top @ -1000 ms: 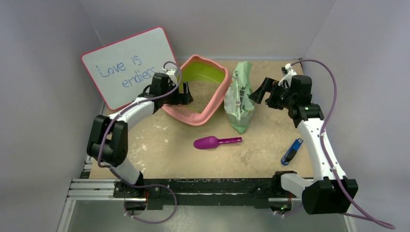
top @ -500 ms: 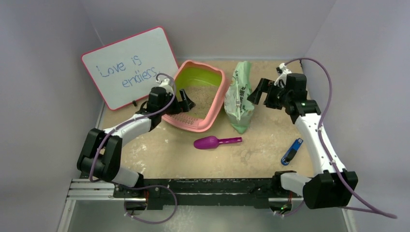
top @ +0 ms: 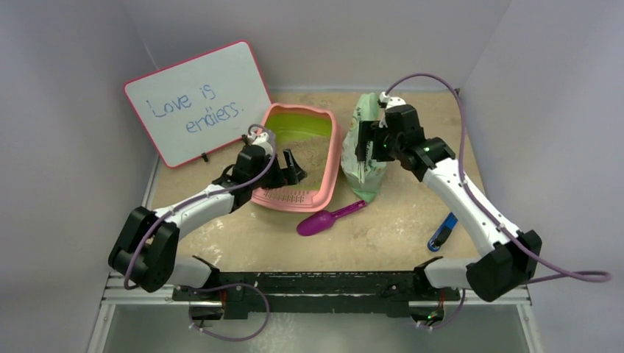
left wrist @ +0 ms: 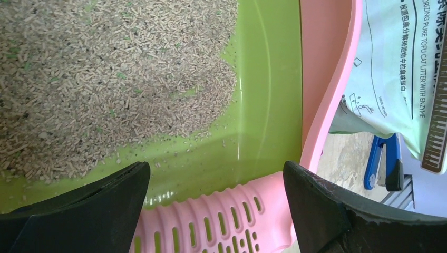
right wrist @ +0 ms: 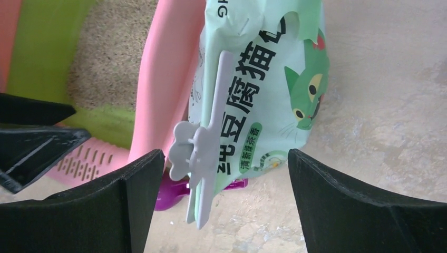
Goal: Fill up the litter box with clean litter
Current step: Move the litter box to the center of the board.
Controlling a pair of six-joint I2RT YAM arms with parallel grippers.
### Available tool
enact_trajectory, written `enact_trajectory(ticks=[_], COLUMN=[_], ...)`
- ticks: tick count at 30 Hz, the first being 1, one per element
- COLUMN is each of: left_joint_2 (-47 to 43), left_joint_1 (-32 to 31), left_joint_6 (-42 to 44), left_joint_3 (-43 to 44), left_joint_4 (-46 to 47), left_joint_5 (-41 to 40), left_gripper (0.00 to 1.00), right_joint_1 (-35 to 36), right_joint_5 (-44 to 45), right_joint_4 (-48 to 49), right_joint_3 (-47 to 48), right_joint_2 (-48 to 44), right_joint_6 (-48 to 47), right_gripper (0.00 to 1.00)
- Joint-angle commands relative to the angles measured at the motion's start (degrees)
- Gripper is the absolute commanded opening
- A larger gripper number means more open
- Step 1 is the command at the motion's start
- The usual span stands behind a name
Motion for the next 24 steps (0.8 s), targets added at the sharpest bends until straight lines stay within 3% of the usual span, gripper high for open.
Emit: enact_trajectory(ticks=[1,9,16,24], left_joint_2=[-2.48,-3.26,-9.15,-14.58], left_joint_1=[-0.1,-0.1,-0.1,-0.09], left_joint_6=[-2.95,-2.55,-3.1,-0.58], left_joint_3=[-1.78,-0.85,0.99,5.28], left_joint_4=[-4.45,-5.09,-6.79,-13.52], left_joint_5=[-1.81,-2.69,-3.09,-6.98], left_gripper=[0.99,0.99,0.99,0.99], right_joint_1=[3.89,7.2,7.38,7.34], right_joint_5=[9.49,16.12,21.95,13.57], right_joint_4=[-0.35,-1.61,0.2,4.79], right_joint_3=[3.42,8.59,4.02,0.82], right_joint_2=[3.4,11.59,8.86,9.36], right_joint_6=[0.22,-1.97,-0.85,-4.35], right_gripper=[0.87,0.75,0.61,0.5])
